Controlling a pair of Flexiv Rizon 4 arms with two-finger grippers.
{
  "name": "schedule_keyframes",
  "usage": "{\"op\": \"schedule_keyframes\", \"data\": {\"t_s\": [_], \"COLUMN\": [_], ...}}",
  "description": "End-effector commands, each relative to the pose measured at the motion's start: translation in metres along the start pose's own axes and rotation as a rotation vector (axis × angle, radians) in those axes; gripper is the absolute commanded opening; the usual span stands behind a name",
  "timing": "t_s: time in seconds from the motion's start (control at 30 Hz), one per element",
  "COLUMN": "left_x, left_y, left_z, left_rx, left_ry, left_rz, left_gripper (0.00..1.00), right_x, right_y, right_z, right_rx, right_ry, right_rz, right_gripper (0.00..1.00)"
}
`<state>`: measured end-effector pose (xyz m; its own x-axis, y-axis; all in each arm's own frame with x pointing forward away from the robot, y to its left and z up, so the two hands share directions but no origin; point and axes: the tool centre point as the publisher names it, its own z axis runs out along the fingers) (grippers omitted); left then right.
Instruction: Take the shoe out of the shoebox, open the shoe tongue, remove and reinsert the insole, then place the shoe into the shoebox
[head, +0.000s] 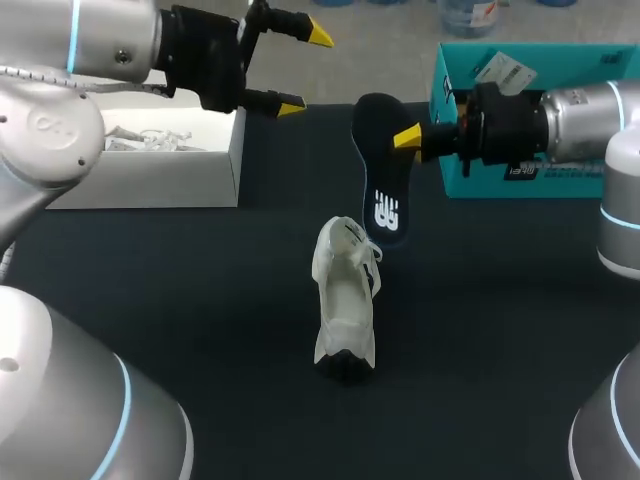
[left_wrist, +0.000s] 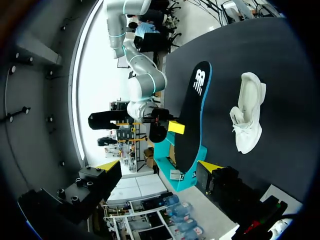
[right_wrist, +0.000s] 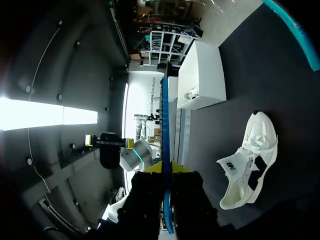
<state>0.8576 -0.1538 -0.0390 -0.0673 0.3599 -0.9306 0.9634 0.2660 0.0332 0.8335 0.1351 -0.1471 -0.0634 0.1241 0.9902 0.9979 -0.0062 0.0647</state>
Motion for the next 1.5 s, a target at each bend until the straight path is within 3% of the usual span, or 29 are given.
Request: {"op": "schedule_keyframes", "data": {"t_s": [0.03, 0.2, 0.57, 0.77, 0.83, 0.87, 1.03, 1.4, 1.47, 1.5], "left_x": [0.012, 0.016, 0.037, 0.039, 0.037, 0.035, 0.029, 0.033, 0.034, 0.034], "left_y": [0.007, 0.013, 0.003, -0.008, -0.012, -0.014, -0.019, -0.021, -0.021, -0.021], "left_z": [0.013, 0.029, 0.052, 0.065, 0.071, 0.074, 0.087, 0.093, 0.093, 0.093], "left_rx": [-0.042, -0.066, 0.067, 0.099, 0.105, 0.103, 0.112, 0.111, 0.113, 0.114], "left_ry": [-0.096, -0.144, -0.195, -0.226, -0.251, -0.265, -0.307, -0.313, -0.313, -0.312], "left_rz": [0.013, 0.051, 0.133, 0.158, 0.165, 0.168, 0.182, 0.188, 0.189, 0.189], "left_gripper": [1.0, 1.0, 1.0, 1.0, 0.87, 0.85, 0.45, 0.33, 0.34, 0.29], "right_x": [0.0, 0.011, 0.038, 0.041, 0.04, 0.039, 0.037, 0.039, 0.038, 0.038], "right_y": [-0.004, 0.005, 0.01, 0.01, 0.011, 0.011, 0.011, 0.007, 0.006, 0.006], "right_z": [-0.007, -0.01, -0.01, -0.006, -0.004, -0.002, 0.004, 0.003, 0.002, 0.002], "right_rx": [-0.032, -0.04, -0.007, 0.015, 0.023, 0.028, 0.049, 0.04, 0.036, 0.035], "right_ry": [0.008, -0.002, 0.008, 0.017, 0.022, 0.024, 0.034, 0.034, 0.036, 0.037], "right_rz": [0.004, 0.001, -0.064, -0.078, -0.076, -0.074, -0.068, -0.069, -0.068, -0.068], "right_gripper": [0.0, 0.0, 0.0, 0.0, 0.0, 0.0, 0.0, 0.0, 0.0, 0.0]}}
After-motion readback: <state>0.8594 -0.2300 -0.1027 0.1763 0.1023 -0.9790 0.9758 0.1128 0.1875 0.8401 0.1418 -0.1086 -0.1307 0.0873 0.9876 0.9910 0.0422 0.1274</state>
